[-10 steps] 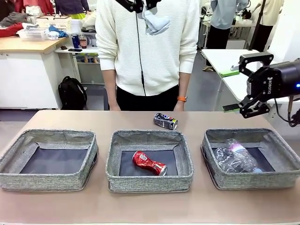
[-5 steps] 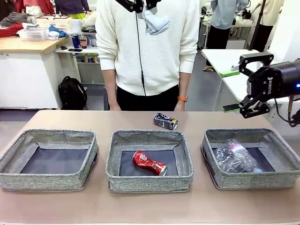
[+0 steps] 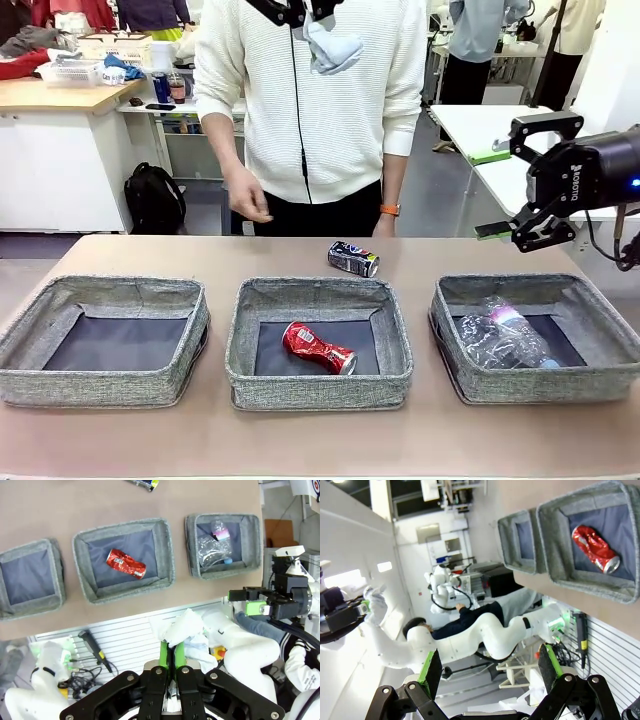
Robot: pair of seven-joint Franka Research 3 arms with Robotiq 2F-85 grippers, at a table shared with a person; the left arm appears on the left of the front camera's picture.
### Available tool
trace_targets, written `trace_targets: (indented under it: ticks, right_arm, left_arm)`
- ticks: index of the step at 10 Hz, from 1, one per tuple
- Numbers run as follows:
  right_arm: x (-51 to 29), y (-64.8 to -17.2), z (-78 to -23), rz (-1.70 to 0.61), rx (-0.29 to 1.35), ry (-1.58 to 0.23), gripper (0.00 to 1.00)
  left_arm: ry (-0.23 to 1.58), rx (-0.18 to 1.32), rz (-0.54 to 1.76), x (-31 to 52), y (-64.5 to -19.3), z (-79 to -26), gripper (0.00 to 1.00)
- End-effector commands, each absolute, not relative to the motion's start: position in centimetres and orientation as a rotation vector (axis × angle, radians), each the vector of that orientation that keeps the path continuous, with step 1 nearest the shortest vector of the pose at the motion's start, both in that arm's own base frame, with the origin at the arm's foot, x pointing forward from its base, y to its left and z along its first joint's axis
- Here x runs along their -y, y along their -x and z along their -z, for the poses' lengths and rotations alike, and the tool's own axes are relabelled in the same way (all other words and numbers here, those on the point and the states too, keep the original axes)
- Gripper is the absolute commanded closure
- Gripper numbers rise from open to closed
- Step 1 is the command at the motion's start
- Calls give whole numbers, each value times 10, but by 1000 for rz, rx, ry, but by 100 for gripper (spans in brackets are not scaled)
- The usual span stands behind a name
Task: Sort the waste into the appropriate baskets.
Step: Place the picked waste into the Fabric basket indicated by the person.
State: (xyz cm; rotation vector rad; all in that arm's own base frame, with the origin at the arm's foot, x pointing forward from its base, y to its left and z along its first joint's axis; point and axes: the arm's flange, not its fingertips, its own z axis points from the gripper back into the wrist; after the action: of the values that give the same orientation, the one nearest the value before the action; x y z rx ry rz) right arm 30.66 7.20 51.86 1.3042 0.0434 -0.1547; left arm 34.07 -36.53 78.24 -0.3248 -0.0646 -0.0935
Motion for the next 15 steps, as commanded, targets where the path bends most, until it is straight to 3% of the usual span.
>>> trace_targets:
  ticks: [1, 12, 15]
  right_arm:
    - [-74, -307, -523, 171, -55, -1317, 0]
    - [-74, -307, -523, 171, -55, -1317, 0]
    - [-74, -307, -523, 171, -55, -1317, 0]
  left_arm:
    - [319, 68, 94, 362, -339, -784, 97]
    - [325, 65, 94, 365, -341, -782, 97]
    - [262, 86, 66, 293, -349, -713, 97]
